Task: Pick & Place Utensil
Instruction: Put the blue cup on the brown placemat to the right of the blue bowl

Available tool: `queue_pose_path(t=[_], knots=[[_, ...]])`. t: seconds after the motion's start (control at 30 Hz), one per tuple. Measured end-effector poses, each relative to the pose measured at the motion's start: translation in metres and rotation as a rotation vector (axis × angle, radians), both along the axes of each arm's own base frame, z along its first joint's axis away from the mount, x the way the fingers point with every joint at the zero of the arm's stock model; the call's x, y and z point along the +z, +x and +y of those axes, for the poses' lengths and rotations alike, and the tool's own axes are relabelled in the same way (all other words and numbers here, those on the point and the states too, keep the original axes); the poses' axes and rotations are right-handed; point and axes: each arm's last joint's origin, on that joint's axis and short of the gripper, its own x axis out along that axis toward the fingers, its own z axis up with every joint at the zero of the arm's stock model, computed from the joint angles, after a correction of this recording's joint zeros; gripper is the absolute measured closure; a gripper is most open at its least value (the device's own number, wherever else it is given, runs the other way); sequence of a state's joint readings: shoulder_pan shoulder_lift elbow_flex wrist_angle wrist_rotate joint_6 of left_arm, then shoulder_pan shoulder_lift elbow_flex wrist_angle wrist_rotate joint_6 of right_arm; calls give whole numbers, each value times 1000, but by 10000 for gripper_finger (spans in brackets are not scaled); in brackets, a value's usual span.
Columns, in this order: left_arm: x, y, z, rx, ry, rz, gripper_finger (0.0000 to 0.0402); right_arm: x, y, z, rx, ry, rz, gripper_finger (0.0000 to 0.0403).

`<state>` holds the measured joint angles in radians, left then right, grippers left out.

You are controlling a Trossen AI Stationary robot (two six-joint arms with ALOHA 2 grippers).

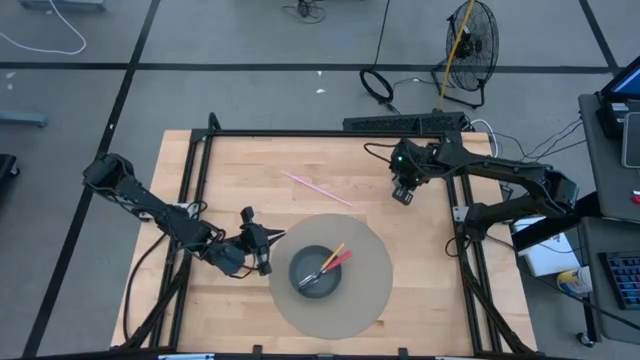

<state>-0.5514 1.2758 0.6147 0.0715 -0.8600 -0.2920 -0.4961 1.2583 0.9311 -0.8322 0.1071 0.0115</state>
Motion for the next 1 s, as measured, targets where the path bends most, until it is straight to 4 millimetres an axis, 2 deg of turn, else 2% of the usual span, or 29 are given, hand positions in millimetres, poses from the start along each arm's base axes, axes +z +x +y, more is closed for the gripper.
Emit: queue_pose_path(t=[0.67,0.8,1.0], knots=[[0,0,0,-1,3,3,366,3,-7,4,-3,19,23,397],[0,0,1,3,11,3,366,16,-16,9,-24,30,28,397],[0,2,4,20,13,4,366,48,-22,26,-14,20,-31,397]])
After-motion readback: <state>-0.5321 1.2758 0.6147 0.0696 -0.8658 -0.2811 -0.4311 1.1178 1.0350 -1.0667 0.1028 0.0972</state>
